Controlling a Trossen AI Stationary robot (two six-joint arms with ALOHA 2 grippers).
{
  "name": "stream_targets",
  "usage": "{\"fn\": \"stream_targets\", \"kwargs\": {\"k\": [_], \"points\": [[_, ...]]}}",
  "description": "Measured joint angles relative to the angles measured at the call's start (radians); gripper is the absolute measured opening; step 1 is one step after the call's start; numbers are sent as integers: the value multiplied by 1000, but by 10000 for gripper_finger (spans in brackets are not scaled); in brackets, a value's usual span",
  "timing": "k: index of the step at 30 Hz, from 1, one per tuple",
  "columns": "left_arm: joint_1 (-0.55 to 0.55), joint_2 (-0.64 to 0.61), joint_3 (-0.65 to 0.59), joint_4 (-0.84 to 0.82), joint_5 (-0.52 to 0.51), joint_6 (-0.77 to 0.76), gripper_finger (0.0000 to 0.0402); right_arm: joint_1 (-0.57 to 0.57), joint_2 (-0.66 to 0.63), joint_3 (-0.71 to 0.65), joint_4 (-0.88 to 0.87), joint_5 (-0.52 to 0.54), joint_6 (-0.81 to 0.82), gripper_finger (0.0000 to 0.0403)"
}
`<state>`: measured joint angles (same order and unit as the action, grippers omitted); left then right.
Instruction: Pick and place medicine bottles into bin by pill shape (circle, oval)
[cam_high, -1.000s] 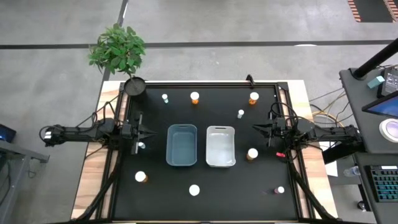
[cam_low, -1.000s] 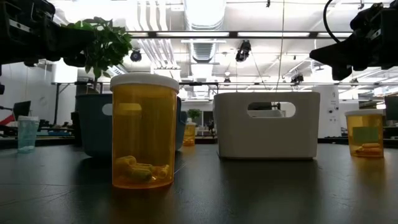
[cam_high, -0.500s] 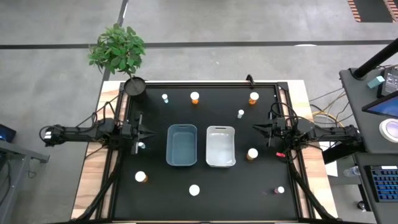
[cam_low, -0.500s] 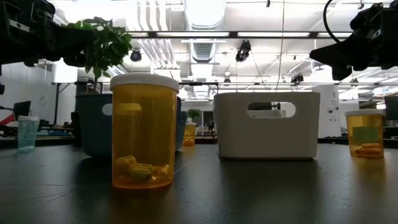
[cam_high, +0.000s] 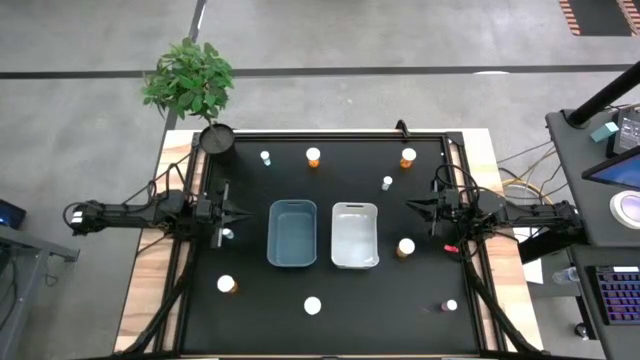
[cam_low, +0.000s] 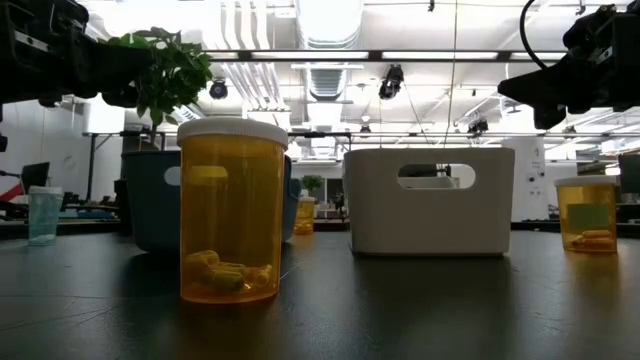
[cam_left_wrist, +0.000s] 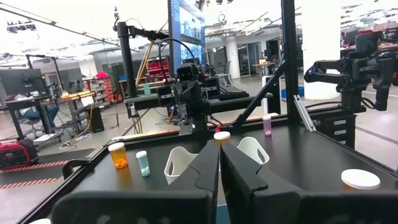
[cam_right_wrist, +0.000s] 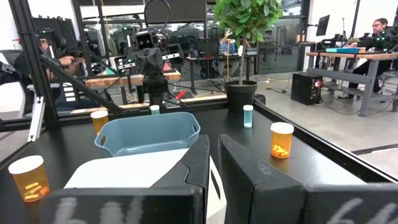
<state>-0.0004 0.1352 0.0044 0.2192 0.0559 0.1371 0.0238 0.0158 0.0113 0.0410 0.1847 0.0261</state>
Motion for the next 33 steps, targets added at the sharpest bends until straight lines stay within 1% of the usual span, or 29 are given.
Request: {"fn": "stream_targets", "kwargs": {"k": [14, 15, 16, 18, 19, 20, 21, 24, 26, 31, 33], "points": [[0, 1, 0, 3, 0, -1, 0, 0, 0, 0, 4, 0, 0, 28], [0, 1, 0, 16, 0, -31, 0, 0, 0, 0, 13, 0, 30, 28], [-1, 2, 0, 37, 2, -119, 0, 1, 0, 0, 32, -2, 123, 28], [-2, 8, 0, 85, 6, -430, 0, 2, -1, 0, 65, 0, 340, 28], [-2, 8, 0, 108, -2, -559, 0, 2, -1, 0, 72, 4, 412, 28], [-2, 8, 0, 138, -11, -647, 0, 2, 0, 0, 71, 6, 445, 28], [-2, 7, 0, 162, -14, -702, 0, 2, 0, 0, 69, 7, 454, 28], [-2, 5, 0, 212, -14, -732, 0, 2, 0, 0, 72, 6, 442, 28], [-2, 8, 0, 275, -37, -732, 0, 2, 0, 0, 73, 6, 438, 28], [-1, 15, 0, 411, -180, -732, 0, 2, 0, 0, 74, 3, 436, 28], [-2, 14, 0, 437, -233, -728, 0, 2, 0, 0, 74, 8, 419, 28]]}}
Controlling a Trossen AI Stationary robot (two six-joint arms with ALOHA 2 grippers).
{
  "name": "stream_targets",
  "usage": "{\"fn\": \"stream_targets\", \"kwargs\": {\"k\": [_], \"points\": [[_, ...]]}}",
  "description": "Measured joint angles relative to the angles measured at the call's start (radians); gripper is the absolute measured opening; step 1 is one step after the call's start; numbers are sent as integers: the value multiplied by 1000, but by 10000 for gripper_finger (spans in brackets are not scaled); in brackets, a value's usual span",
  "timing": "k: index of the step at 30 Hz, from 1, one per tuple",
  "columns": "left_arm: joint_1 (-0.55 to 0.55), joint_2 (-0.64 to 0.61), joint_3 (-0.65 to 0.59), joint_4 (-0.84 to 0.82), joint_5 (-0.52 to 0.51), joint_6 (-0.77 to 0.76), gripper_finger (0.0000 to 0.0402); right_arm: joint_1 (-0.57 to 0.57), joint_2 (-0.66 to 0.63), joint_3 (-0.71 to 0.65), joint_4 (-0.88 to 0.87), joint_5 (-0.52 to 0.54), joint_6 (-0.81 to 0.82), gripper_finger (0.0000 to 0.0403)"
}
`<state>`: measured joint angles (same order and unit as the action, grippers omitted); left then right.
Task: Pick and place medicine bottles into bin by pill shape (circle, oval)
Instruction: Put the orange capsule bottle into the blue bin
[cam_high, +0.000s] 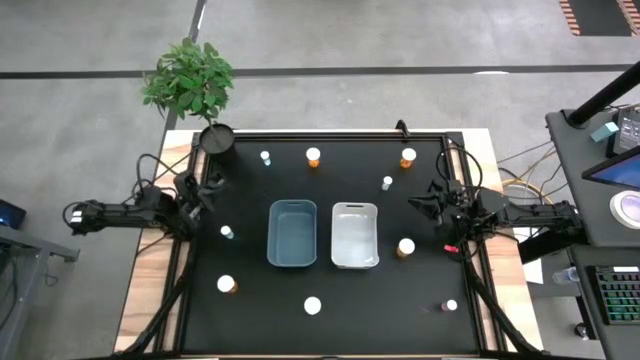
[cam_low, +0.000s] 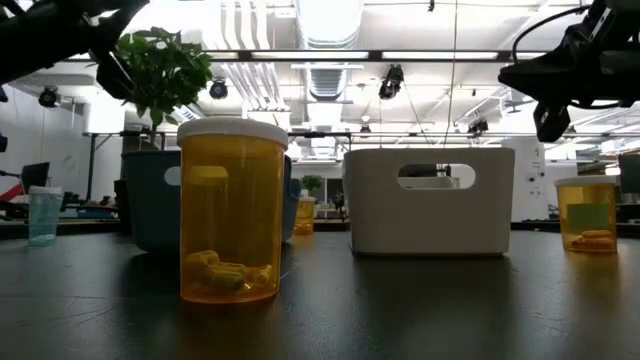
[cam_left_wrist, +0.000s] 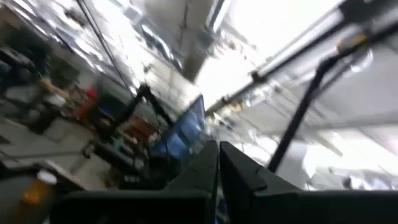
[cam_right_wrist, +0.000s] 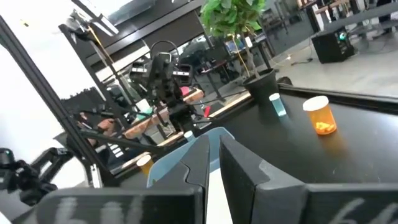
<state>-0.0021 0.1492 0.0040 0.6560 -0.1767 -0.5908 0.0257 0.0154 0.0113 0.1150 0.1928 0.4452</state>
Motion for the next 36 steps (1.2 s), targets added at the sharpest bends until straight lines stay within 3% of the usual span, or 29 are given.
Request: {"fn": "stream_targets", "kwargs": {"k": [3, 7, 12, 23, 28, 36], "points": [[0, 3, 0, 17, -146, 99, 0, 0, 0, 0, 8, 71, -131, 28], [0, 13, 4, 21, -159, 269, 0, 0, 2, 0, 38, 154, -236, 28], [0, 89, 51, 65, -176, 287, 0, -3, 6, 7, 95, 301, -255, 28], [0, 416, 278, 113, -180, 338, 0, -33, 8, 175, 103, 308, -532, 28], [1, 595, 425, -27, -180, 341, 0, -33, 8, 211, 100, 308, -619, 28], [15, 846, 745, -455, -246, 346, 0, -33, 14, 255, 100, 308, -708, 28]]}}
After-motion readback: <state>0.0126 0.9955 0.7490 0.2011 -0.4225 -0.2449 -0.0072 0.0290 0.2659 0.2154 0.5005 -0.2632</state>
